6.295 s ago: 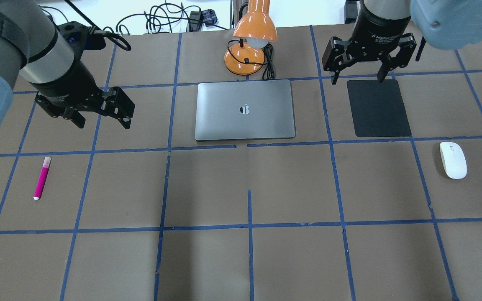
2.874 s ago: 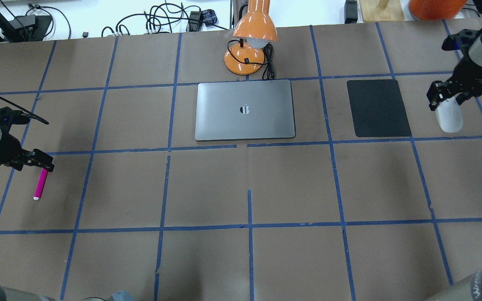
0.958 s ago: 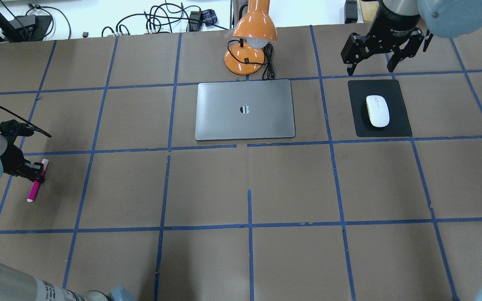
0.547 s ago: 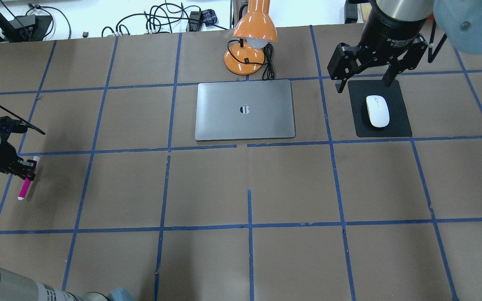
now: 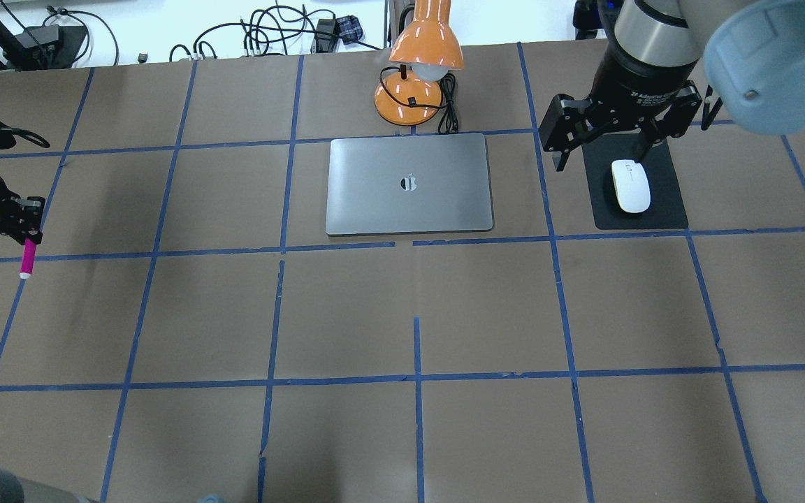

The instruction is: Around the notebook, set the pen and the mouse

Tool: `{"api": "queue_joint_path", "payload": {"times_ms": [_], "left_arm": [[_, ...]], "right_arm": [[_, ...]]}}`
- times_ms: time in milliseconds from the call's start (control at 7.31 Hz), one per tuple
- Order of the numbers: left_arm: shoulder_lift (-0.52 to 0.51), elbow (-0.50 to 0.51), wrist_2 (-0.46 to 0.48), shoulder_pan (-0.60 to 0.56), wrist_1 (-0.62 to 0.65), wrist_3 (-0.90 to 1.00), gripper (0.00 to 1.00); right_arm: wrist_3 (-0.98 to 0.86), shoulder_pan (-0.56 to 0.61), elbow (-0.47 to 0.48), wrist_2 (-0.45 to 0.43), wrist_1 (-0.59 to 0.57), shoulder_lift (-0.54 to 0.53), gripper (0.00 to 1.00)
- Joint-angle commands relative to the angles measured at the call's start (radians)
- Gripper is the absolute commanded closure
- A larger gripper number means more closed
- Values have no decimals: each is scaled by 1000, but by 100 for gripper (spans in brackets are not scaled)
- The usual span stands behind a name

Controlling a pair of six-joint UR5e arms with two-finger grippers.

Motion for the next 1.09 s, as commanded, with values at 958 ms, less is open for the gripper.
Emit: {"api": "queue_joint_path", "payload": {"times_ms": [958], "left_arm": [[-12, 17, -115, -563, -87, -1190, 100]], "right_arm": [[13, -35, 7, 6, -33, 4, 0]]}}
